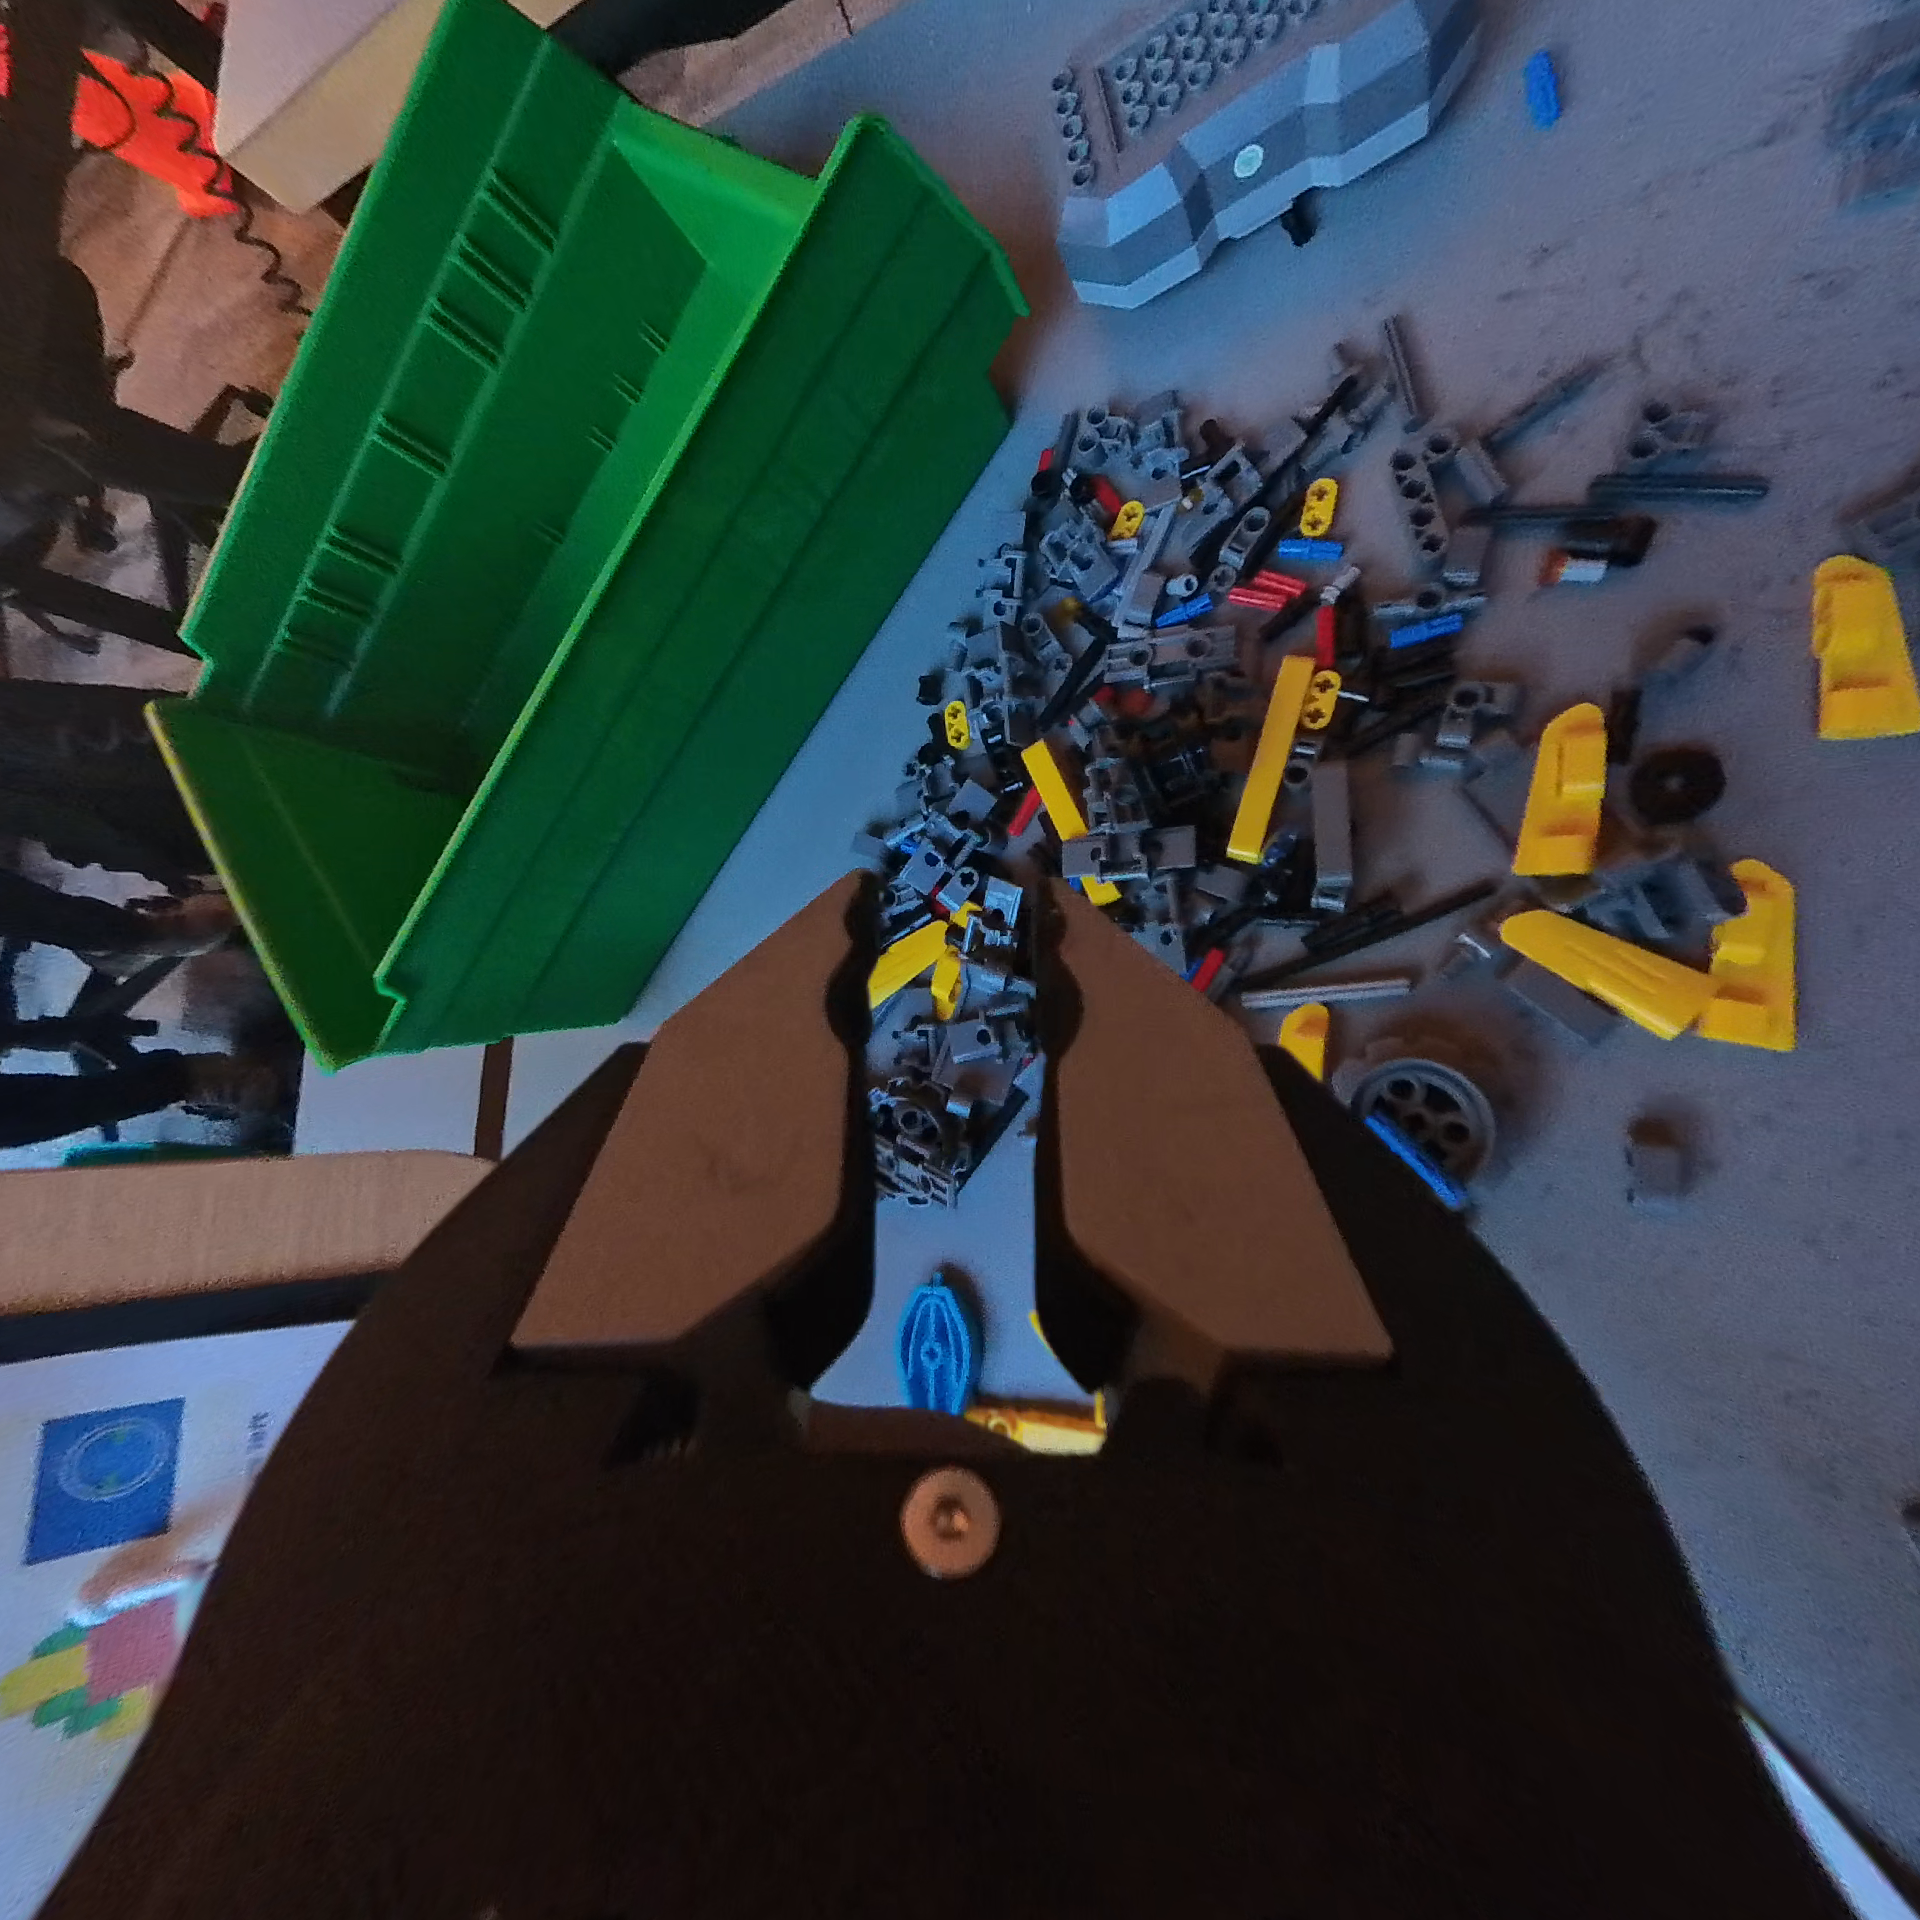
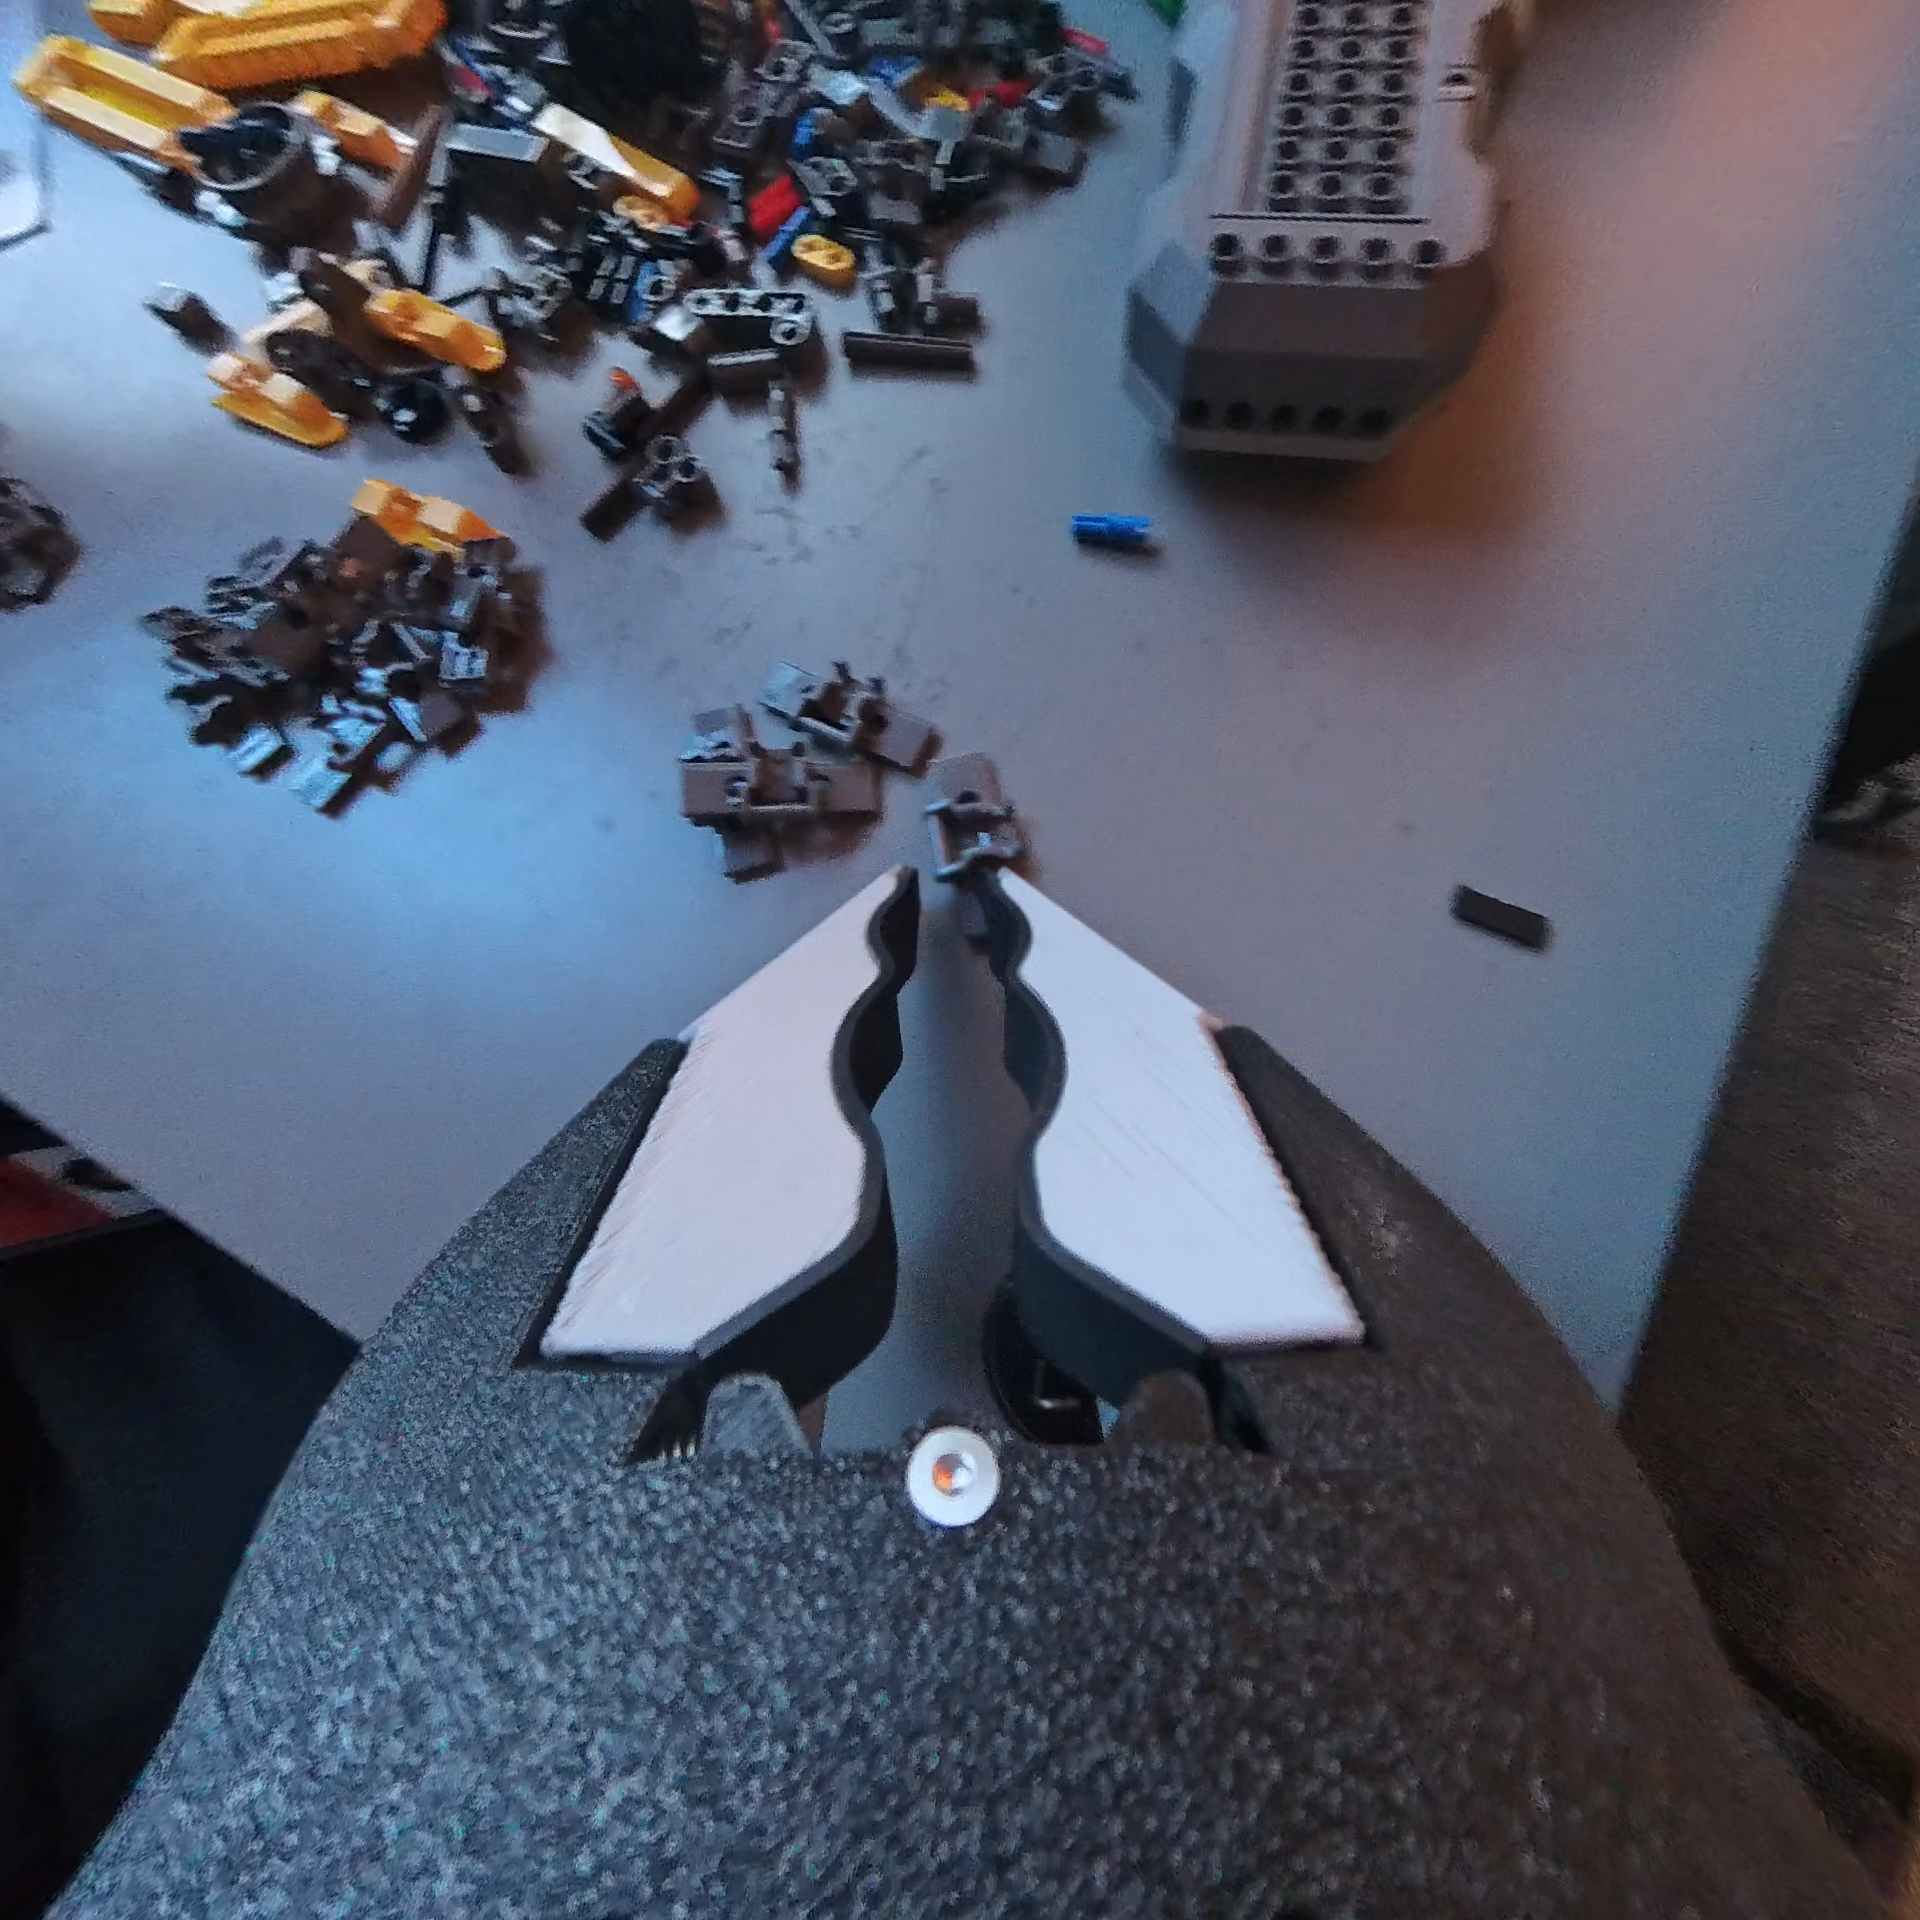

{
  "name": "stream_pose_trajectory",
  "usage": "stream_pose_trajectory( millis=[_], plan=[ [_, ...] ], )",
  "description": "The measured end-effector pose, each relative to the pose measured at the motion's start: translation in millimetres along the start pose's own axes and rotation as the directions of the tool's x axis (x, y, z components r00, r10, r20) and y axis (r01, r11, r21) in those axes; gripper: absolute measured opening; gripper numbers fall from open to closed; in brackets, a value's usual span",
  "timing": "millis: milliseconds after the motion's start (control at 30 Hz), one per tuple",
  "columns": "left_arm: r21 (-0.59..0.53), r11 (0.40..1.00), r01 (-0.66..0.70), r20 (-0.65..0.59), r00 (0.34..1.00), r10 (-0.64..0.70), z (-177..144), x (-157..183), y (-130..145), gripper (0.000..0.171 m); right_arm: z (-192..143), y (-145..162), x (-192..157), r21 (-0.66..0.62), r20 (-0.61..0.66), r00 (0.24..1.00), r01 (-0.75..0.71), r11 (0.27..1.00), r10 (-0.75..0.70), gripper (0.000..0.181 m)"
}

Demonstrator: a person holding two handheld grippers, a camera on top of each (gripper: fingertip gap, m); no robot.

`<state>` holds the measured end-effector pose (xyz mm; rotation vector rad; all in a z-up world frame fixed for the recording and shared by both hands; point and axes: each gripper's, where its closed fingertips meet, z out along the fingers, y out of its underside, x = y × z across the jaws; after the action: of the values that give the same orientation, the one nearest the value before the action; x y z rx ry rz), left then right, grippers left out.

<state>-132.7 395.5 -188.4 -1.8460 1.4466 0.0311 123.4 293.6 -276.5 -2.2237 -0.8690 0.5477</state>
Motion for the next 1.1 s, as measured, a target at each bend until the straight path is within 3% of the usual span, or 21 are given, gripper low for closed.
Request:
stream_pose_trajectory(
  millis=[200,333,433,567,667,767,933,1100],
  plan=[
    [-0.033,0.996,0.088,0.009,0.996,-0.088,16.8,-4.1,0.9,0.027,-6.2,-18.7,-2.2,0.064,0.014,1.0,-0.021,0.998,0.02,0.011],
    [-0.041,0.996,0.075,0.027,0.997,-0.074,22.2,-4.0,-2.7,0.027,-9.3,-49.4,-1.1,0.121,-0.028,1.0,-0.01,0.993,0.013,0.014],
    [-0.056,0.997,0.045,0.024,0.999,-0.044,23.2,-0.2,-2.7,0.027,5.7,-76.2,-18.6,0.124,0.022,0.999,0.035,0.992,-0.038,0.015],
    [0.008,0.999,-0.036,0.025,0.999,0.036,17.1,5.0,-14.5,0.024,42.6,-98.0,-45.2,0.036,0.126,0.974,0.184,0.982,-0.187,0.015],
    [-0.01,1.0,-0.03,0.004,1.0,0.03,17.1,7.8,-13.0,0.022,70.6,-102.1,-56.8,-0.083,0.231,0.934,0.299,0.951,-0.273,0.016],
    [-0.026,1.0,0.013,-0.006,1.0,-0.013,18.7,7.2,-9.5,0.021,89.2,-108.9,-37.2,-0.204,0.156,0.926,0.37,0.907,-0.343,0.015],
    [-0.045,0.979,0.198,0.026,0.98,-0.197,17.1,-10.1,-6.6,0.03,105.2,-136.5,-33.5,-0.191,0.076,0.956,0.292,0.937,-0.283,0.014],
    [-0.047,0.983,0.176,0.035,0.984,-0.174,13.8,-10.2,-6.7,0.031,130.6,-143.6,-50.6,-0.174,0.105,0.976,0.205,0.963,-0.189,0.014]
  ],
)
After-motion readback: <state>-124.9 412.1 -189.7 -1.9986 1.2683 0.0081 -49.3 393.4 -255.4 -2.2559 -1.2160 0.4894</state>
